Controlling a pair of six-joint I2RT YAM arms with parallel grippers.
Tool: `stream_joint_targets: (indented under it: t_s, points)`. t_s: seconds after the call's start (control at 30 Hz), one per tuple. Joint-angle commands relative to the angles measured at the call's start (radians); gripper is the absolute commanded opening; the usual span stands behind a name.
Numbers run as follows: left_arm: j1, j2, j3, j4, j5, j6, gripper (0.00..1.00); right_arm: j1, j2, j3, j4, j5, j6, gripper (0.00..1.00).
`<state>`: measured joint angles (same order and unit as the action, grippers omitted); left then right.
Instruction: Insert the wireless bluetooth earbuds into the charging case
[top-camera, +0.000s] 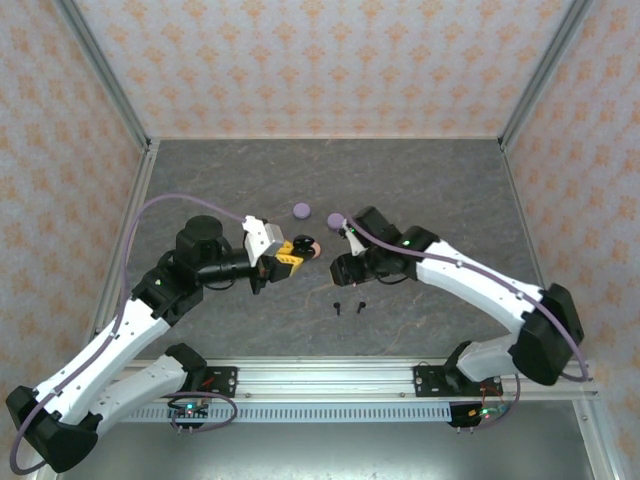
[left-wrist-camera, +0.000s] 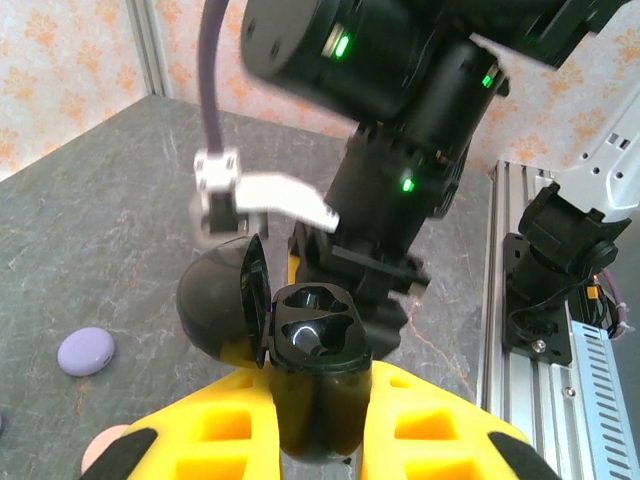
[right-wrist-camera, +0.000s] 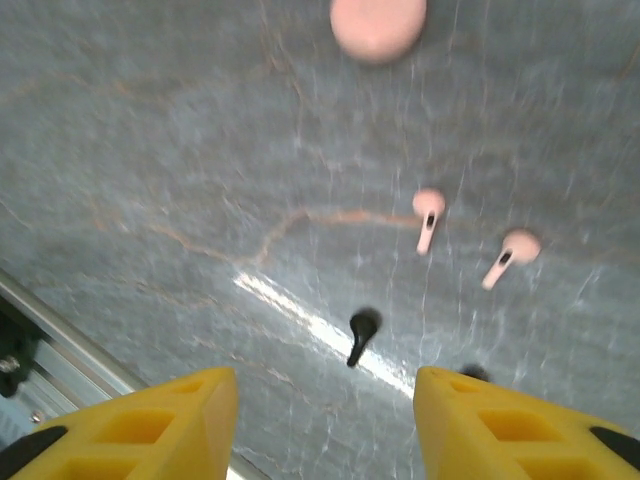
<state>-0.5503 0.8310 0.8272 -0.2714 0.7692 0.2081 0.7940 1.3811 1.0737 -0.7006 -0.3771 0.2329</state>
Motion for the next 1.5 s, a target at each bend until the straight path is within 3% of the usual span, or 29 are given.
stream_joint_targets:
  t_s: [0.0,0.33,0.57,1.47]
  points:
    - [-0.006,-0.015,0.001,-0.047,-0.004,0.012,0.0,0.033,0.08,0.025,-0.095,-0.01,0.065,0.49]
    - [-0.005,-0.048,-0.01,-0.083,0.0,0.008,0.0,0.095,0.308,0.075,-0.086,0.02,0.129,0.48]
    - [-0.006,-0.063,-0.019,-0.083,-0.014,0.013,0.0,0.106,0.404,0.103,-0.081,0.032,0.141,0.41]
    - [-0.005,-0.064,-0.023,-0.078,-0.023,0.008,0.0,0.113,0.507,0.138,-0.121,0.082,0.13,0.3]
